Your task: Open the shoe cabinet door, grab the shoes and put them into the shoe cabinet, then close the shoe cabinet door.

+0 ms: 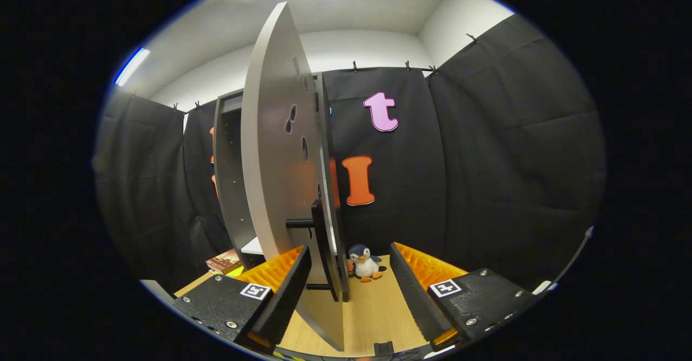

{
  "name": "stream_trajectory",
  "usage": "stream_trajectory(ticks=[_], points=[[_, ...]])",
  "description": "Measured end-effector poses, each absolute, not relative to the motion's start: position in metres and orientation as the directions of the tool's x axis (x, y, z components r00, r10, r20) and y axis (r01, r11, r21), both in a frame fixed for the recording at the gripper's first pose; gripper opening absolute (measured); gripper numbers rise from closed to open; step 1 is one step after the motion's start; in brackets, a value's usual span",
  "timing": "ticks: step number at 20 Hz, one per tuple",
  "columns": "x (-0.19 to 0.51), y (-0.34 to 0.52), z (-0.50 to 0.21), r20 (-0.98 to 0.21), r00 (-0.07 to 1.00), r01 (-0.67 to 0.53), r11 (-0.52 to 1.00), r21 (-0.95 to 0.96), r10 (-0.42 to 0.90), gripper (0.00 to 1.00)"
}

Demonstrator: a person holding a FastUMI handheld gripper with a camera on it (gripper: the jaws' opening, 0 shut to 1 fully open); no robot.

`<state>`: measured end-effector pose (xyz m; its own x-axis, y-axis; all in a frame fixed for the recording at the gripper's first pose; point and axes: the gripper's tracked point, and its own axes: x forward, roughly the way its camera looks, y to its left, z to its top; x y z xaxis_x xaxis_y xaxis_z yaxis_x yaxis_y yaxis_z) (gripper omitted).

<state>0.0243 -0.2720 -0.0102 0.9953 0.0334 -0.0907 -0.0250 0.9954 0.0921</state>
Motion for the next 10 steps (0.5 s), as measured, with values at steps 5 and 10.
stream_trajectory(ticks=[5, 10], points=[[0.021, -0.27, -0.008, -0.085, 0.996, -0.011, 0.996, 0.086, 0.018, 0.9], [0.019, -0.249, -0.008, -0.082, 0.996, -0.033, 0.997, 0.072, 0.039, 0.89]])
